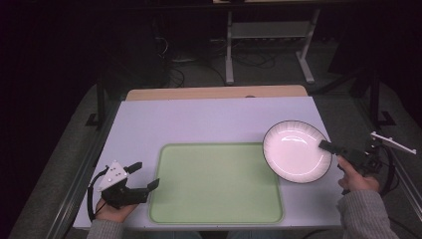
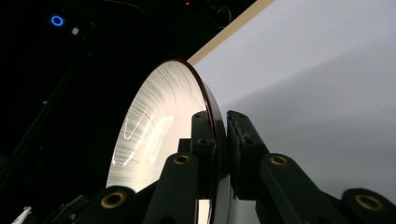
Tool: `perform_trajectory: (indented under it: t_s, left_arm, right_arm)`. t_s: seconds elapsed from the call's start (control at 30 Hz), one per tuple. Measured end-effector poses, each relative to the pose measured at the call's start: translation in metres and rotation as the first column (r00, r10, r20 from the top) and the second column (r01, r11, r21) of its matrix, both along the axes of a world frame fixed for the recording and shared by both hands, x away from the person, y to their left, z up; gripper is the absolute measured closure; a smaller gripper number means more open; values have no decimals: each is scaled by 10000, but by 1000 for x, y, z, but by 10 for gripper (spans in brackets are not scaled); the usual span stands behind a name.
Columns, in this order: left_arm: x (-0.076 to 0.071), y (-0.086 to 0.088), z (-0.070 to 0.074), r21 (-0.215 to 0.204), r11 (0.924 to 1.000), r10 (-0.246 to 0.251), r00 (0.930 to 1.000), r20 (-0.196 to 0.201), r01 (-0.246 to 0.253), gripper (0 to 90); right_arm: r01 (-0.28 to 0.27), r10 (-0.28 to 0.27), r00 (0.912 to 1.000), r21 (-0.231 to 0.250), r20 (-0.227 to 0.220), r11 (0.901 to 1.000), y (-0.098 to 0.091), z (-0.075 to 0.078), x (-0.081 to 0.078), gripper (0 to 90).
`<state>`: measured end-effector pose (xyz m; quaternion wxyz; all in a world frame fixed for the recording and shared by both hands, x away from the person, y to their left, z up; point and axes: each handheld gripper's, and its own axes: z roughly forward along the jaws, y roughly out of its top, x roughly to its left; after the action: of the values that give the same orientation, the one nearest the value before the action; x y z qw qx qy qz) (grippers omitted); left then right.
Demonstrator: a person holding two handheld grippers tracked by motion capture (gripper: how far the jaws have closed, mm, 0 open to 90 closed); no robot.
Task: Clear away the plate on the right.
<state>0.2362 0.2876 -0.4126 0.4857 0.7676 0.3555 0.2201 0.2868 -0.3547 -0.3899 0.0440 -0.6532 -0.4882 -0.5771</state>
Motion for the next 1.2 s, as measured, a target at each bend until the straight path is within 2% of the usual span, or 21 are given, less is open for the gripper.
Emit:
perform_trajectory:
  t_s: [0.23, 0.37, 0.53, 0.63, 0.87, 1.07, 1.2]
  left_arm:
    - [0, 0, 0, -5, 10000, 5, 10000, 8, -5, 158]
    - [0, 1, 0, -50, 10000, 28, 10000, -5, -28, 157]
    - [0, 2, 0, -63, 9999, 78, 10000, -6, -78, 157]
    - [0, 2, 0, -63, 9999, 95, 10000, -2, -95, 158]
    - [1, 2, 0, -91, 9999, 89, 10000, -21, -89, 159]
    - [2, 4, 0, -145, 9998, 154, 9999, -38, -155, 160]
    - [1, 4, 0, -169, 9997, 176, 9998, 3, -176, 160]
  right_arm:
    - [-393, 394, 9989, -56, 250, 9992, 18, 13, 7, 811]
    - [-536, 527, 9978, 212, 405, 9983, 28, 18, 11, 811]
    - [-848, 848, 9949, -23, 553, 9964, 42, 28, 16, 809]
    - [-1002, 1001, 9931, -5, 616, 9950, 50, 33, 18, 809]
    - [-1281, 1270, 9895, 111, 685, 9917, 71, 37, 23, 808]
    - [-1616, 1578, 9845, 456, 761, 9858, 96, 36, 31, 807]
    - [-1753, 1723, 9821, 351, 757, 9839, 107, 37, 33, 805]
